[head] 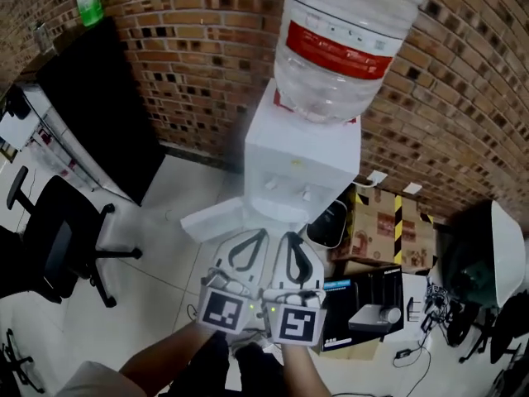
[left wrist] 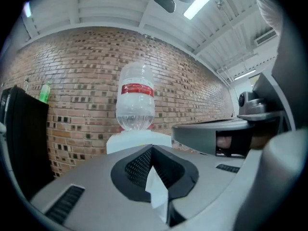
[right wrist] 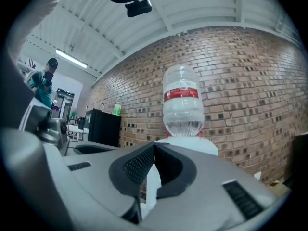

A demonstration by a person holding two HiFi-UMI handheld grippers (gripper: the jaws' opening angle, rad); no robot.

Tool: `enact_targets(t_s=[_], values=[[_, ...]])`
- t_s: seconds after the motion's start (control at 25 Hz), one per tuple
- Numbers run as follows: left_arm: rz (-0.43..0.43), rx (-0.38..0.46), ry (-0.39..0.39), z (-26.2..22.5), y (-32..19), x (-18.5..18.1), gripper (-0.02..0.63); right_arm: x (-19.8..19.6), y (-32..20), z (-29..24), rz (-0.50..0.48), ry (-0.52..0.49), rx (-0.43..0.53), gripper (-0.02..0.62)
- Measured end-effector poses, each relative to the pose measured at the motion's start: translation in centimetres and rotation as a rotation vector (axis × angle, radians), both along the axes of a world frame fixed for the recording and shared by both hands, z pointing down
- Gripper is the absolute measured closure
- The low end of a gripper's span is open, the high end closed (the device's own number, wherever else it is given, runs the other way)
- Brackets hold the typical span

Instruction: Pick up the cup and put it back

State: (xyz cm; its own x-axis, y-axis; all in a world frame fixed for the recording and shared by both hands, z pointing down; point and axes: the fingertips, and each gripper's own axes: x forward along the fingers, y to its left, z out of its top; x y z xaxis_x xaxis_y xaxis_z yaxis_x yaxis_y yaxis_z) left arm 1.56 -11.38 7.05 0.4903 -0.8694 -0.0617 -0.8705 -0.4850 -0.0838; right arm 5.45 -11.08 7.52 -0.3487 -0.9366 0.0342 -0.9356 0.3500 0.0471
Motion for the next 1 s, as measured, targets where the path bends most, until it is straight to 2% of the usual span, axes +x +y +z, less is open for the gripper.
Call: enact_targets(t_s=[0.08,0.2,0.32,0.68,1.0], values=[[0.001,-0.008,0.026,-3.3,0.8,0.5,0.612,0.4,0.9,-3.3,-0.011,0.016,-0.003,0.591],[0.003,0.049,0.050,-7.8,2.1,1.6,0.612,1.2,2.3,-7.6,-0.021,0.006,0.028,0.591],[0.003,0.082,0.050,-10.1,4.1,2.1,0.612,1.6,4.3,-9.7,-0.030,0.004,0.040,0.591],[0.028,0.101,0.039,-12.6,9.1,1.0,0.612,0.0,9.5,-12.2,-0.035,-0.010,0.058,0.591],[0.100,0.121,0.068,-14.0,18.0,-2.2,0.612,-3.5,18.3,-13.4,-0.002,-0.013,0.056,0.591]])
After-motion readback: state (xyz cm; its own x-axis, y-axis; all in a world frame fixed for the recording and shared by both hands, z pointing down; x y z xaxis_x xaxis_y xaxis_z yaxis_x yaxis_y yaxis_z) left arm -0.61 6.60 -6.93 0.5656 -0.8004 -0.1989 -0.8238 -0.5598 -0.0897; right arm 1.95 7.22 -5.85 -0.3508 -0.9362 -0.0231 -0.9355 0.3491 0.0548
